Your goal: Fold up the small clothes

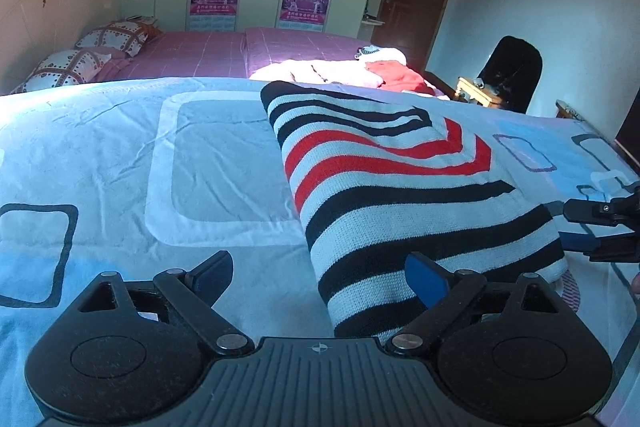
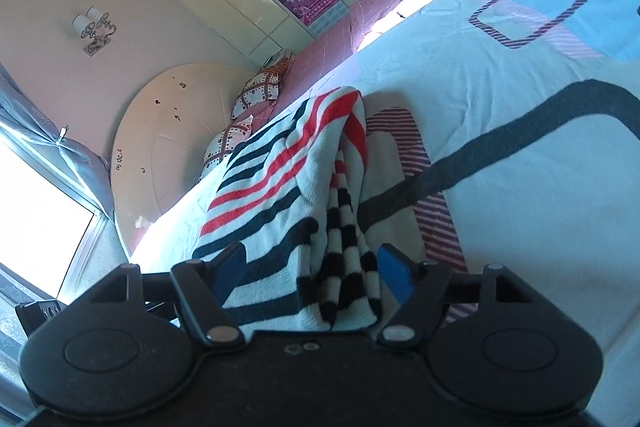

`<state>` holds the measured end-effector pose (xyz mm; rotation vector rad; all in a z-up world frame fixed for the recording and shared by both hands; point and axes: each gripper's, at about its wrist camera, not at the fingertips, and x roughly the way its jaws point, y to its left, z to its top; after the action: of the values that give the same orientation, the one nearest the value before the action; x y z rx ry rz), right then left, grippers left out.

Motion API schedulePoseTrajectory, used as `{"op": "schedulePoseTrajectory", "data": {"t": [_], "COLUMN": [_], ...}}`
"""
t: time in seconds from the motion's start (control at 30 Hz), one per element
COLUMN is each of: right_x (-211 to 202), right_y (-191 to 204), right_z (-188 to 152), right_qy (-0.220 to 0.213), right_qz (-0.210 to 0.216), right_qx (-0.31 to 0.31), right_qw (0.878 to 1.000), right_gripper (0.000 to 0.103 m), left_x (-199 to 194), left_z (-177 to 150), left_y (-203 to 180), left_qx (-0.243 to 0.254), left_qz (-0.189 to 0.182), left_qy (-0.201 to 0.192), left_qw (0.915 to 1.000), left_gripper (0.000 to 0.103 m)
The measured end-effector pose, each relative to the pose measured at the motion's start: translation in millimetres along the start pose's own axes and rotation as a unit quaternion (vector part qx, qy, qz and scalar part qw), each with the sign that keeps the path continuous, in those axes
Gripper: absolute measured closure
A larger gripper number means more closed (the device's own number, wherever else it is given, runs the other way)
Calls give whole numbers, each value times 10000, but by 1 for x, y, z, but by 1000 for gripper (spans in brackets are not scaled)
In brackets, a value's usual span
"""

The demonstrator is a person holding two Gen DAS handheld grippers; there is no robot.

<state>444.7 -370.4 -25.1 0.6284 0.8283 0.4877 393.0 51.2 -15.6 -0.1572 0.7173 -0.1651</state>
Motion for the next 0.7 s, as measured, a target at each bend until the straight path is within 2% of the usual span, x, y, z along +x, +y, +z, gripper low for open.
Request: {"op": "schedulePoseTrajectory", "data": {"t": [0.07, 0.13, 0.23, 0.33, 0.4, 0.43, 0.57, 0.7], "right_x": [3, 8, 23, 39, 49, 52, 64, 77], "right_y": [-9, -20, -35, -49, -51, -50, -49, -42], "right_z": [7, 16, 29, 37, 41, 43, 49, 57], "right_qy": [-63, -80, 68, 429, 657, 737, 998, 1274], "right_qz": [-8, 0, 156, 426, 509, 556, 814, 1015], "right_qx": [137, 406, 757, 1138, 1047, 938, 751, 382], "right_qw": [9999, 9991, 9970, 9917, 9910, 9913, 9888, 9859], "right_gripper": [30, 26, 25, 25, 25, 25, 27, 26], "left_x": [6, 17, 40, 58, 72, 75, 84, 96], "left_z": [5, 10, 12, 12, 8, 7, 10, 17], "left_y": [10, 25, 52, 62, 65, 64, 63, 53], "left_qx": [-336, -855, -1730, -1997, -2128, -2110, -2151, -1987], "left_qz": [-416, -889, -1659, -1822, -2046, -2150, -2324, -2405], "left_qy": [64, 159, 389, 675, 915, 920, 903, 880], "left_qw": [9985, 9922, 9701, 9604, 9510, 9491, 9442, 9460], "left_gripper": [11, 11, 11, 14, 14, 14, 14, 15]}}
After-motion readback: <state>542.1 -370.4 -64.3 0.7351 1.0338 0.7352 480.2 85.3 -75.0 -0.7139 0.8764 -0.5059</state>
